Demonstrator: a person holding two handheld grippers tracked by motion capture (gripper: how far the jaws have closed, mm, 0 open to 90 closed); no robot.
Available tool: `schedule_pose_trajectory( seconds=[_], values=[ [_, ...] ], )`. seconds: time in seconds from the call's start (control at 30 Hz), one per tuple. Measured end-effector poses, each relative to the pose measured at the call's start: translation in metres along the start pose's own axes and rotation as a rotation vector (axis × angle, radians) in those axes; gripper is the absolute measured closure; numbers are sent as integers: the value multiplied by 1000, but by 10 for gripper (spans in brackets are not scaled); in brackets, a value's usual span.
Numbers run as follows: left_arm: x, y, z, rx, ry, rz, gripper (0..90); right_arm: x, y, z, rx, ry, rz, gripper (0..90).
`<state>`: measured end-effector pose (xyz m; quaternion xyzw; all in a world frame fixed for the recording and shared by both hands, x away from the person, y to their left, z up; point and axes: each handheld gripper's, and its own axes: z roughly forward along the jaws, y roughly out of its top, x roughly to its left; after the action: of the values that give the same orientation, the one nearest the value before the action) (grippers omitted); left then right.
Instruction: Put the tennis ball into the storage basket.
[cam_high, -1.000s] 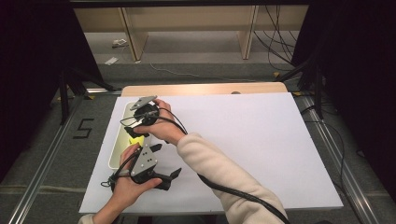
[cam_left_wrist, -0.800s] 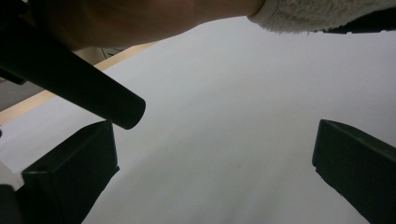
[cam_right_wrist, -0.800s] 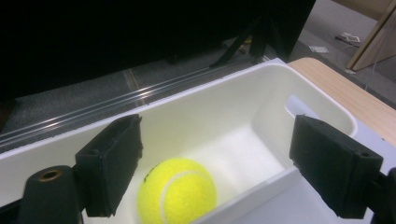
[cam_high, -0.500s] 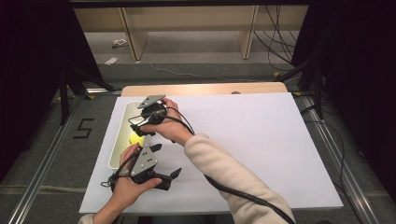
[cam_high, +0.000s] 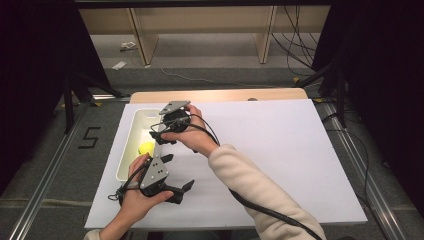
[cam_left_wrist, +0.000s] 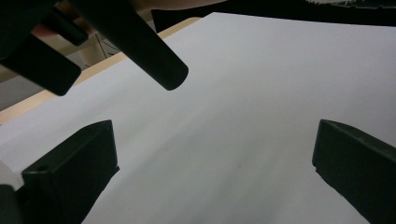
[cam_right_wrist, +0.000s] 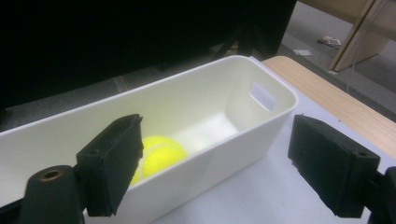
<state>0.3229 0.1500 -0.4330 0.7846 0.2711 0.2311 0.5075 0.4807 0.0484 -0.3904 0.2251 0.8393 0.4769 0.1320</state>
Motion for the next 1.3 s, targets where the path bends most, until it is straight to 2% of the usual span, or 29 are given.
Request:
schedule_pose_trajectory(
  seconds=[0.87,1.3],
  values=[
    [0,0,0,-1,3,-2,0,-19,-18,-39,-23,-45,21,188],
    [1,0,-1,-3,7,0,0,-30,-30,-55,-36,-69,58,188]
  ],
)
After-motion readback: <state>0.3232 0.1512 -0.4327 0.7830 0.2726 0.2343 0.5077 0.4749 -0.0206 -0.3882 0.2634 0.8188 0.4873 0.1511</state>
